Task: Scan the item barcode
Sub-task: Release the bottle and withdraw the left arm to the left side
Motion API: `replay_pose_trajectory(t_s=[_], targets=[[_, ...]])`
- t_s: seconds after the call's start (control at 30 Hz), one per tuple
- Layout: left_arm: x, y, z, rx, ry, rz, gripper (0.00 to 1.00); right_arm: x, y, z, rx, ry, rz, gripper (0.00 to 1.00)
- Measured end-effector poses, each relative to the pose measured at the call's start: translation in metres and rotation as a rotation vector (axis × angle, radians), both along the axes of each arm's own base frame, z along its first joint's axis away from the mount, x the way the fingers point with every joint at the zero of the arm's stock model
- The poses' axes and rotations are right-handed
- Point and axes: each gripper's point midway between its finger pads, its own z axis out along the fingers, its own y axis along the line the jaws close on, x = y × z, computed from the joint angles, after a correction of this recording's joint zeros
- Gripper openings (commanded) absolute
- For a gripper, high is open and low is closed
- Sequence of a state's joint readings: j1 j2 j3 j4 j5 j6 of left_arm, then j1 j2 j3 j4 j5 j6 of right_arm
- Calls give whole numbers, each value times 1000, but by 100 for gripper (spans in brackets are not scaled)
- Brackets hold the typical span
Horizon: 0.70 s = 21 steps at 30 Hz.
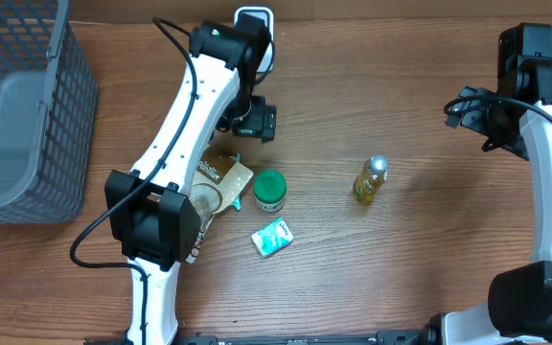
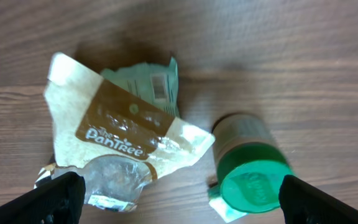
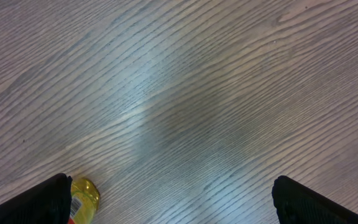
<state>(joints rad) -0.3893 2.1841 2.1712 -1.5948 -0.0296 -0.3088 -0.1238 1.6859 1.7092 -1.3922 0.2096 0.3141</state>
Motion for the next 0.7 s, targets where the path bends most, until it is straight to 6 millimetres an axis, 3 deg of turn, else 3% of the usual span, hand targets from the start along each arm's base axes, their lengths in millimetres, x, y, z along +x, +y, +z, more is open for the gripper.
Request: replay_pose_trajectory(t_s=[0.27,0.53,0.7], targets=[[-17,-2,-28,20,82,-59,100,0,0,0,0,0,0,100],[-20,-18,-34,-50,96,-125,99,0,0,0,0,0,0,100],[-15,-30,-35,-77,65,-139,88,0,0,0,0,0,0,100]])
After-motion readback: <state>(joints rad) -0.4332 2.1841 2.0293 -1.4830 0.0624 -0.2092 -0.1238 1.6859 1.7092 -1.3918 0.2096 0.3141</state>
